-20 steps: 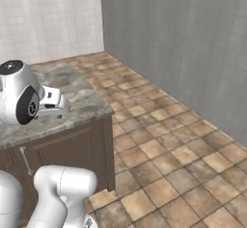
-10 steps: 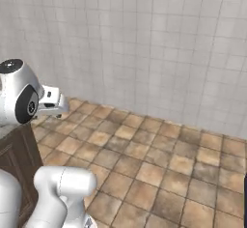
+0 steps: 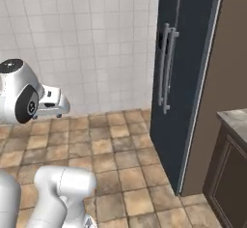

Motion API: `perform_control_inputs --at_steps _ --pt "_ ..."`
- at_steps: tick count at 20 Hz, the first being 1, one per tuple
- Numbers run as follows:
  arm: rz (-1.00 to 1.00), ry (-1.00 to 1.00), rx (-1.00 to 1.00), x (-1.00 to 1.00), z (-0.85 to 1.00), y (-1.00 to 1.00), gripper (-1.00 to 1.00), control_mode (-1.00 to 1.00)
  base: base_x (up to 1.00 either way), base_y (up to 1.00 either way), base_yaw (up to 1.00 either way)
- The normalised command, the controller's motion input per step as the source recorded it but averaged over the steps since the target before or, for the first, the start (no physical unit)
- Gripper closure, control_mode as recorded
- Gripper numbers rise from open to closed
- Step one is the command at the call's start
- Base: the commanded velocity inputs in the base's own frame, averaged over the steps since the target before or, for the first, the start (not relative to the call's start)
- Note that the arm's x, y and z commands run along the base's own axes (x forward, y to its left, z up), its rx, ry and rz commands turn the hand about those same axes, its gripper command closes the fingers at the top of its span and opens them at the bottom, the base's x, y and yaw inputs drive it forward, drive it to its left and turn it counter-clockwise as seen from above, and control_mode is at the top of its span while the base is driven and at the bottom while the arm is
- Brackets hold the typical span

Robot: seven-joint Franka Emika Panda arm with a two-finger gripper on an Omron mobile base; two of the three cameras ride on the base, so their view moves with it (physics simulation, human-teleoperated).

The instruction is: Place the drinks on the dining counter in a tight cluster.

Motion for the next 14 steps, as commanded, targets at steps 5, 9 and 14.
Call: perform_control_inputs --at_steps 5,9,14 --pt "0.00 0.00 0.00 0.00 0.00 0.00 -1.00 1.00 0.20 0.19 -0.90" --pt "0.00 0.00 0.00 0.00 0.00 0.00 -1.00 1.00 0.29 0.01 -0.83" --pt "0.00 0.00 0.00 0.00 0.00 0.00 -1.00 1.00 0.41 -0.28 -0.71"
